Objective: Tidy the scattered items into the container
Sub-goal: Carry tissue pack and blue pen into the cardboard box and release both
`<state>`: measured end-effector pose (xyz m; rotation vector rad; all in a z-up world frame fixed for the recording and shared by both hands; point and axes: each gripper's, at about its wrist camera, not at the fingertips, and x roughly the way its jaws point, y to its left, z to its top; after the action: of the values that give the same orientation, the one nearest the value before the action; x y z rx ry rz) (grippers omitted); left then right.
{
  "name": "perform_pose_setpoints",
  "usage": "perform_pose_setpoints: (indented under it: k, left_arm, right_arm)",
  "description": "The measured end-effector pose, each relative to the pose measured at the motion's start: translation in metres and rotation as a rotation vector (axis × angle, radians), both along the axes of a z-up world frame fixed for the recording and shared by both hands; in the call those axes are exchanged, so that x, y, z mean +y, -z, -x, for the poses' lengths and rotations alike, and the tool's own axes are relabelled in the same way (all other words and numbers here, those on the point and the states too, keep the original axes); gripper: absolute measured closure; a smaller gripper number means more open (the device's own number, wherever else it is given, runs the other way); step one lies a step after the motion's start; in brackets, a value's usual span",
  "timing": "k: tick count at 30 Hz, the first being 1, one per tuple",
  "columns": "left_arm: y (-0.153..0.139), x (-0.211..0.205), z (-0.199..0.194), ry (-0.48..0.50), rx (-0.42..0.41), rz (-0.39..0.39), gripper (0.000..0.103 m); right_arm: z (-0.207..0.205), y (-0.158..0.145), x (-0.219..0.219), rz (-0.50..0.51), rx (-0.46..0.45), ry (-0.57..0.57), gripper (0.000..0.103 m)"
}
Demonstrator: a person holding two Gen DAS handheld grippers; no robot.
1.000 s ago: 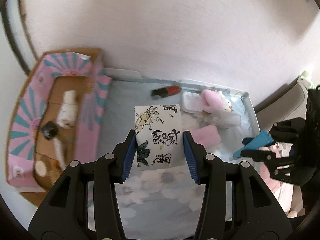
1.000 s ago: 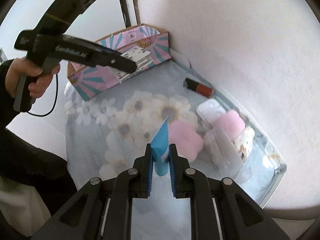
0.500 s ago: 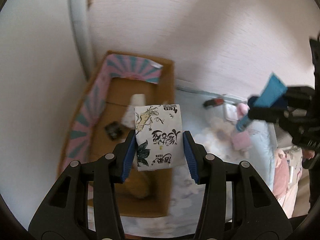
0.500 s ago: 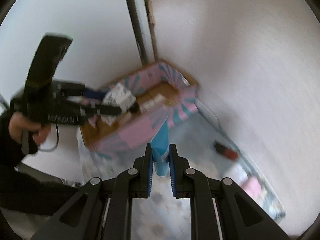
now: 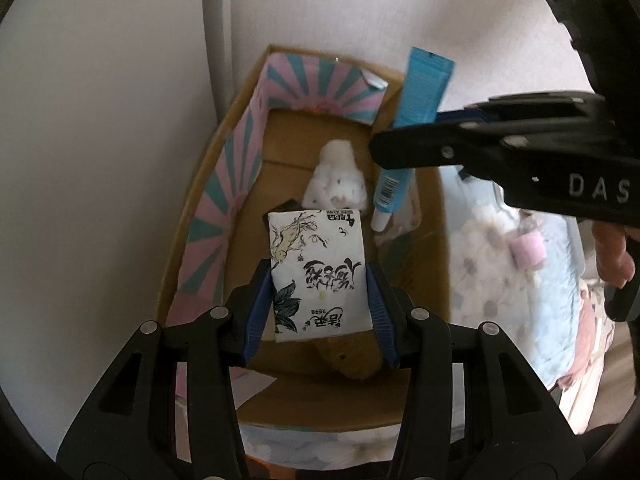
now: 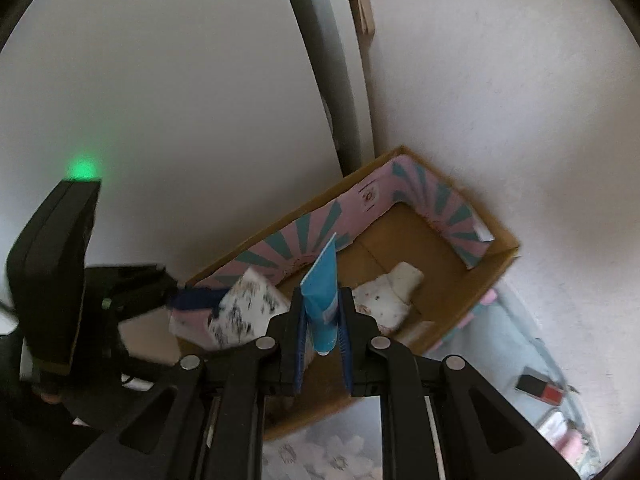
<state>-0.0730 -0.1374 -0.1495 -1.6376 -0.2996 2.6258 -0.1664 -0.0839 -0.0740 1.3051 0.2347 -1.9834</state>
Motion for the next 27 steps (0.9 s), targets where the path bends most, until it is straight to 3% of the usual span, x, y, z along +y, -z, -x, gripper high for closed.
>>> perform_pose_setpoints:
  k: [9, 11, 12, 13, 14, 15, 20, 27]
  left_arm:
    - [0.007, -0.007, 0.002, -0.032, -0.029, 0.033, 0.056]
    - [0.011, -0.008, 0.003, -0.038, -0.054, 0.044, 0.017]
    - [0.010, -0.007, 0.002, -0.039, -0.049, 0.052, 0.001]
    - [0.008, -0.006, -0.001, -0.039, -0.032, 0.052, 0.000]
    - [0.006, -0.006, -0.001, -0.039, -0.024, 0.045, 0.000]
    - [0.005, -0.007, -0.003, -0.039, -0.017, 0.038, 0.000]
    - [-0.002, 0.004, 0.000, -0.051, -0.001, 0.039, 0.000]
    - [-0.023, 0.026, -0.005, -0.038, 0.033, 0.030, 0.000]
  right_arm:
    - [0.011, 0.021, -0.012, -0.024, -0.054, 0.008, 0.089]
    - [0.014, 0.023, -0.015, -0.027, -0.070, 0.012, 0.089]
    - [0.016, 0.023, -0.015, -0.033, -0.075, 0.022, 0.083]
    - [0.018, 0.023, -0.014, -0.043, -0.070, 0.042, 0.075]
    - [0.019, 0.021, -0.012, -0.043, -0.063, 0.059, 0.053]
    - [0.020, 0.017, -0.008, -0.027, -0.057, 0.084, 0.038]
    - [0.014, -0.003, 0.021, 0.080, -0.060, 0.206, 0.037]
    - [-0.017, -0.023, 0.043, 0.022, 0.028, 0.268, 0.037]
